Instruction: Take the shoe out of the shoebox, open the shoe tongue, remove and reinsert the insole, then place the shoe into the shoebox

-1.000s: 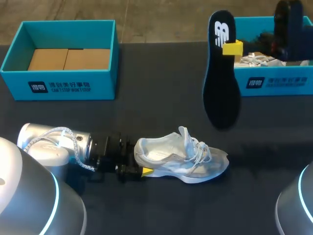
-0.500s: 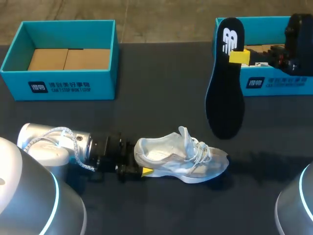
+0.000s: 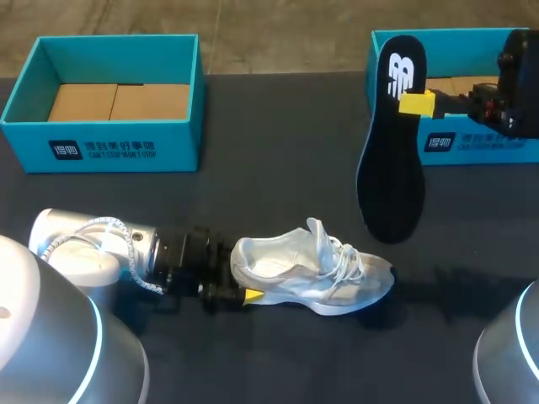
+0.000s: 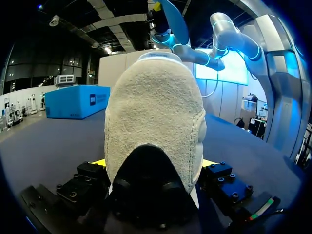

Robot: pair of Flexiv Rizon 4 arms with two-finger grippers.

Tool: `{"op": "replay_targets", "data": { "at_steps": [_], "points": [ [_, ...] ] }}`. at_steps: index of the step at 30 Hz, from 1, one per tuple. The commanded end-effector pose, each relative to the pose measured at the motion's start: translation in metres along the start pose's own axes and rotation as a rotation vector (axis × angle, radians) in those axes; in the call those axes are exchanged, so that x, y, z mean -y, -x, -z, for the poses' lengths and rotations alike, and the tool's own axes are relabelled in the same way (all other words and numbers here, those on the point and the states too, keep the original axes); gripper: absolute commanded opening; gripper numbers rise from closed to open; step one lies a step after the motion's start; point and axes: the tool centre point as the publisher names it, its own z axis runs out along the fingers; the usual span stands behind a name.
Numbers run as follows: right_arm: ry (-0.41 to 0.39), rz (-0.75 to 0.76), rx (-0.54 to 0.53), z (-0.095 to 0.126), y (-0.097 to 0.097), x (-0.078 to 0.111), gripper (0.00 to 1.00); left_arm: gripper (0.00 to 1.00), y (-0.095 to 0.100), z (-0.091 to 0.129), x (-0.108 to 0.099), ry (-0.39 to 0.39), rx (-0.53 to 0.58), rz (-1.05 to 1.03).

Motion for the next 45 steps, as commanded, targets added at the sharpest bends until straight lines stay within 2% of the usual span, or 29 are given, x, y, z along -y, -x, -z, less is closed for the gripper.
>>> {"op": "replay_targets", "data": {
  "at_steps": [1,6,14,19,31,39,45],
  "points": [
    [-0.001,-0.001,0.003,-0.001,0.0,0.0,0.0,1.0,-0.003,0.004,-0.008,0.004,0.002,0.005],
    [-0.001,-0.001,0.003,-0.001,0.0,0.0,0.0,1.0,-0.003,0.008,-0.006,0.003,-0.004,0.002],
    [-0.001,-0.001,0.003,-0.001,0.0,0.0,0.0,1.0,0.001,0.014,0.005,0.054,0.03,0.008],
    [-0.001,-0.001,0.003,-0.001,0.0,0.0,0.0,1.0,0.003,0.018,0.009,0.095,0.009,-0.001],
    [-0.001,-0.001,0.003,-0.001,0.0,0.0,0.0,1.0,0.005,0.024,0.005,0.173,-0.008,0.018],
    [-0.001,-0.001,0.003,-0.001,0.0,0.0,0.0,1.0,0.003,0.036,0.011,0.264,0.03,0.017],
    [-0.001,-0.001,0.003,-0.001,0.0,0.0,0.0,1.0,-0.001,0.044,0.021,0.331,0.0,0.018]
  ]
}}
